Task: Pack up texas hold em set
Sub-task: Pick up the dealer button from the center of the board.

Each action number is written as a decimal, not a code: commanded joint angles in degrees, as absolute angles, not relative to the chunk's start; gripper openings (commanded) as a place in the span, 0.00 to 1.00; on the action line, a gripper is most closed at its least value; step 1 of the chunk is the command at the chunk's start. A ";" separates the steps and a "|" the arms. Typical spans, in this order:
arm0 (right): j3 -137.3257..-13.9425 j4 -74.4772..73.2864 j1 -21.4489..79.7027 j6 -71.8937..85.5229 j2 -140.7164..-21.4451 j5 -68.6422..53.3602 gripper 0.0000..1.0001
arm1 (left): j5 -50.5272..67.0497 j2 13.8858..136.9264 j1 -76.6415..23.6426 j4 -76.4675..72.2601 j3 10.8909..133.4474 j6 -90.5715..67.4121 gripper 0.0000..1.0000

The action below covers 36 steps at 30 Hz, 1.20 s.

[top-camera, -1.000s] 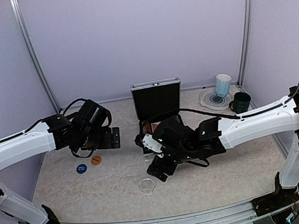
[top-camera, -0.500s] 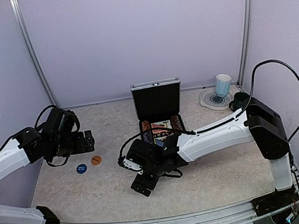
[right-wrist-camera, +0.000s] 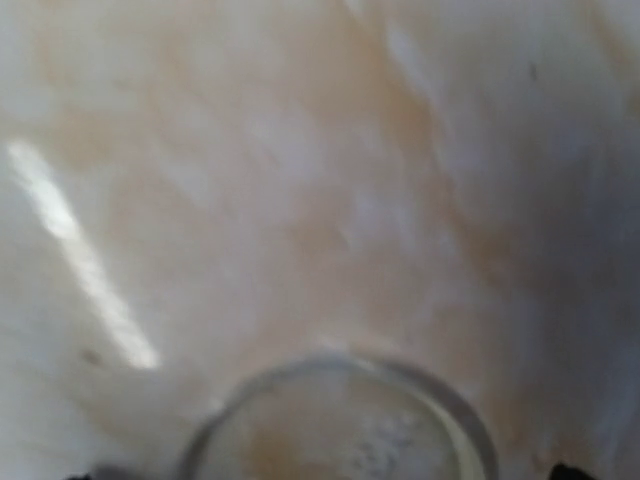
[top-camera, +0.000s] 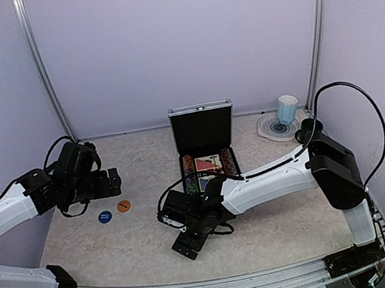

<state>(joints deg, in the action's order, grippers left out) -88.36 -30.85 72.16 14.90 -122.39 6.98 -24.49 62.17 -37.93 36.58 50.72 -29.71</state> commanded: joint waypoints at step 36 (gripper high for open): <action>-99.22 -38.67 71.68 12.58 -110.93 19.61 0.43 | -19.18 61.11 -35.77 29.71 46.31 -29.00 0.99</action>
